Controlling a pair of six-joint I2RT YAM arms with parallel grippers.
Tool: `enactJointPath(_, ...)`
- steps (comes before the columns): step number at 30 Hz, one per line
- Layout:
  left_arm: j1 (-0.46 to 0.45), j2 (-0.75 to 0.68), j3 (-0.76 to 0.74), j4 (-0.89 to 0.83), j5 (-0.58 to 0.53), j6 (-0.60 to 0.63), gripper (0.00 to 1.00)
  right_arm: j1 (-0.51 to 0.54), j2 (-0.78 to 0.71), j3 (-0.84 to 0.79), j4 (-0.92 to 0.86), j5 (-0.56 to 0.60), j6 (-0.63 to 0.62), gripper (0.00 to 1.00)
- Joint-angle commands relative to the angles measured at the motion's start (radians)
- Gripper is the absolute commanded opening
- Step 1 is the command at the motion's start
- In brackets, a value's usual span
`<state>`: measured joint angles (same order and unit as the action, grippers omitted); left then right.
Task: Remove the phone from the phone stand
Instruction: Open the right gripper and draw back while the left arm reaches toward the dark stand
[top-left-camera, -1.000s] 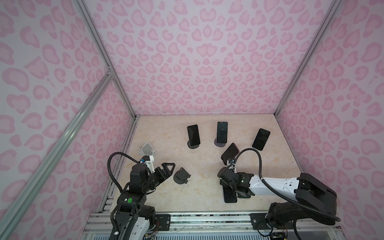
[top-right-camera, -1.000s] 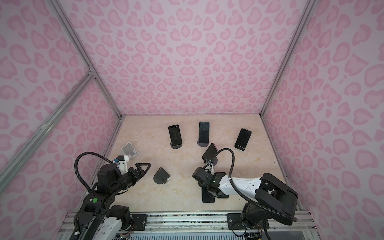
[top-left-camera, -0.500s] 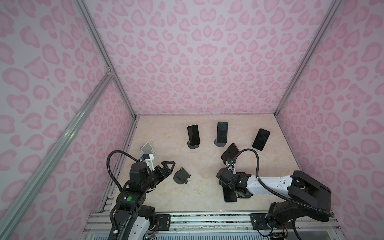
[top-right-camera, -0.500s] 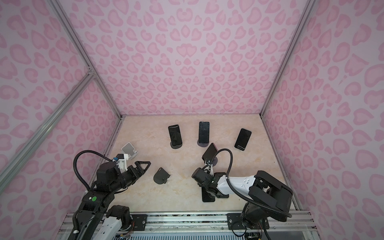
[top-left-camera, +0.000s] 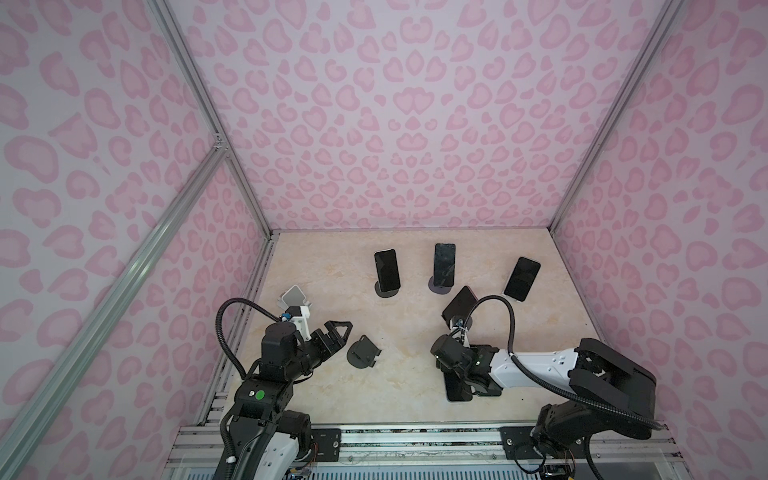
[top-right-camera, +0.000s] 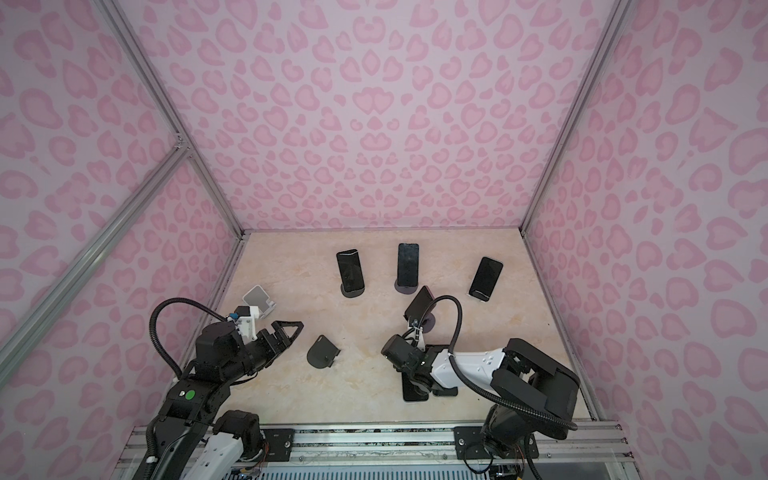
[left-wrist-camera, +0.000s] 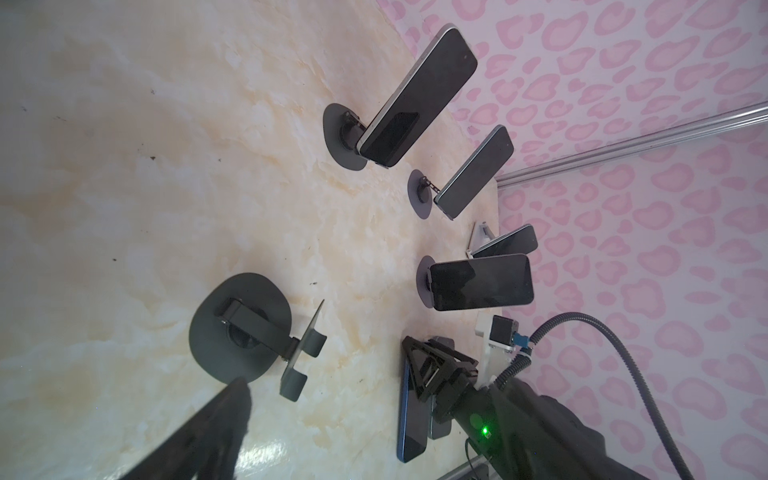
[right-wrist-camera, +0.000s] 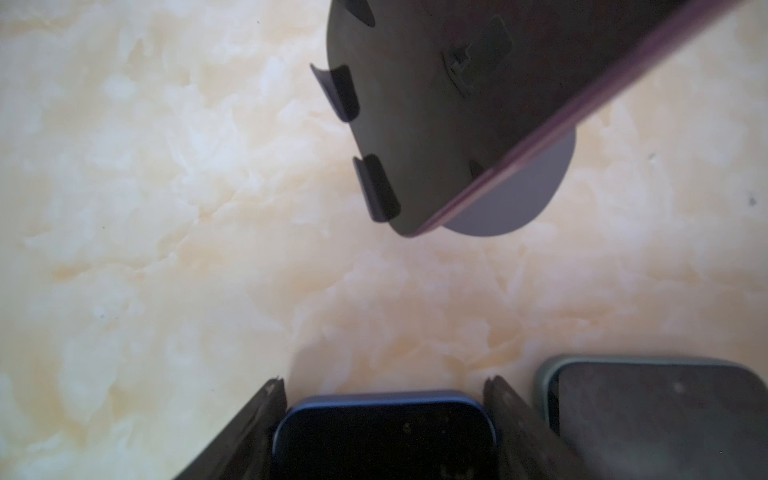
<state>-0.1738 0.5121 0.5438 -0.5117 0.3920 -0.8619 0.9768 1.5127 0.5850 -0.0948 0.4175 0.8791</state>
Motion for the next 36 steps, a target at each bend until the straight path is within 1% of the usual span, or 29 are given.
enactJointPath(1,-0.014,0.014,-0.005,0.033,-0.024,-0.018,0.96,0.000,0.000,-0.010,0.042,-0.006,-0.009,0.77)
enactJointPath(3,-0.027,0.004,-0.008,0.027,-0.058,-0.026,0.97,0.000,-0.014,-0.016,0.041,-0.005,-0.008,0.80)
enactJointPath(7,-0.050,-0.028,-0.006,0.019,-0.116,-0.050,0.98,0.000,-0.048,-0.020,0.022,0.005,-0.006,0.82)
enactJointPath(11,-0.097,-0.006,0.021,0.000,-0.164,-0.056,0.98,-0.001,-0.104,-0.025,-0.002,0.000,-0.013,0.82)
enactJointPath(14,-0.191,0.025,0.047,-0.032,-0.272,-0.074,0.97,0.006,-0.173,-0.030,-0.022,-0.013,-0.036,0.85)
enactJointPath(16,-0.284,0.035,0.062,-0.059,-0.394,-0.118,0.98,0.013,-0.229,-0.040,-0.018,-0.054,-0.088,0.90)
enactJointPath(18,-0.369,0.041,0.075,-0.082,-0.514,-0.166,0.98,0.016,-0.283,-0.048,-0.017,-0.116,-0.150,0.92)
enactJointPath(20,-0.442,0.059,0.094,-0.122,-0.627,-0.217,0.98,0.022,-0.343,-0.045,-0.061,-0.149,-0.196,0.94)
enactJointPath(22,-0.509,0.102,0.112,-0.154,-0.714,-0.272,0.98,0.027,-0.413,-0.046,-0.112,-0.167,-0.233,0.95)
enactJointPath(24,-0.581,0.179,0.136,-0.170,-0.783,-0.340,0.98,0.029,-0.497,-0.060,-0.147,-0.182,-0.255,0.97)
enactJointPath(26,-0.648,0.283,0.177,-0.190,-0.847,-0.395,0.99,0.028,-0.580,-0.085,-0.156,-0.198,-0.261,0.97)
enactJointPath(28,-0.703,0.397,0.238,-0.250,-0.913,-0.475,1.00,0.029,-0.661,-0.109,-0.166,-0.200,-0.259,0.98)
enactJointPath(30,-0.747,0.497,0.300,-0.319,-0.982,-0.554,0.98,0.029,-0.749,-0.134,-0.180,-0.187,-0.258,0.98)
enactJointPath(32,-0.777,0.565,0.340,-0.366,-1.027,-0.631,0.98,0.030,-0.826,-0.155,-0.193,-0.170,-0.253,0.98)
enactJointPath(34,-0.798,0.639,0.373,-0.419,-1.055,-0.714,0.98,0.029,-0.896,-0.168,-0.214,-0.161,-0.246,0.98)
enactJointPath(36,-0.809,0.709,0.409,-0.465,-1.051,-0.778,0.98,0.028,-0.933,-0.171,-0.237,-0.155,-0.243,0.98)
